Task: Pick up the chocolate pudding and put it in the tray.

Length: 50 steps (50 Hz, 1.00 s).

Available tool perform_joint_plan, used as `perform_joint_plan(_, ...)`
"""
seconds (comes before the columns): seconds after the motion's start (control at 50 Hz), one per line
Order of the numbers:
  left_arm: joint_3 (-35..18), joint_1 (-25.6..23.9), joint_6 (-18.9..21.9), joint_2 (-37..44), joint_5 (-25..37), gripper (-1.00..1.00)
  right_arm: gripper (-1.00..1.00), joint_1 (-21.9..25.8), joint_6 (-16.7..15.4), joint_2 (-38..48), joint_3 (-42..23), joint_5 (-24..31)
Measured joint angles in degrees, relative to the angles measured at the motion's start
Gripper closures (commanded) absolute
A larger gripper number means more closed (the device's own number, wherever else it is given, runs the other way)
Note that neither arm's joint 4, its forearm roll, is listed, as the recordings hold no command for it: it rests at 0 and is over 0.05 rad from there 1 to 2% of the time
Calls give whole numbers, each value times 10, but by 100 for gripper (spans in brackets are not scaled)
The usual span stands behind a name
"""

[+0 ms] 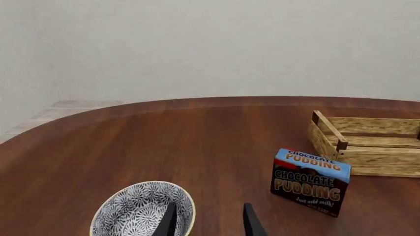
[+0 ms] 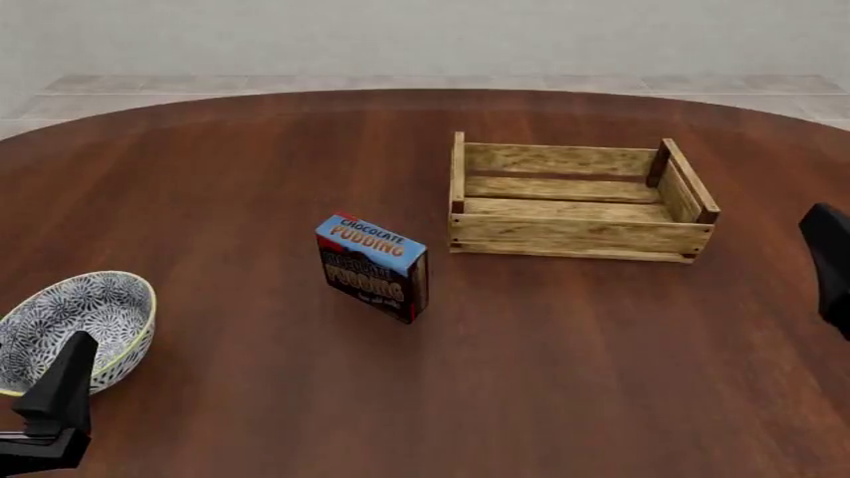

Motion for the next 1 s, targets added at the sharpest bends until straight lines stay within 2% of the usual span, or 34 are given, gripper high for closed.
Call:
perform_joint_plan(0.08, 0, 0, 0, 0, 0, -100, -100, 6, -22, 49, -39, 5)
perform_joint_plan(0.46, 0, 0, 0, 0, 0, -100, -100, 76, -77, 233, -226, 41)
perform_joint_plan(1.0, 0, 0, 0, 0, 0, -100, -100, 214, -101, 441, -420, 74)
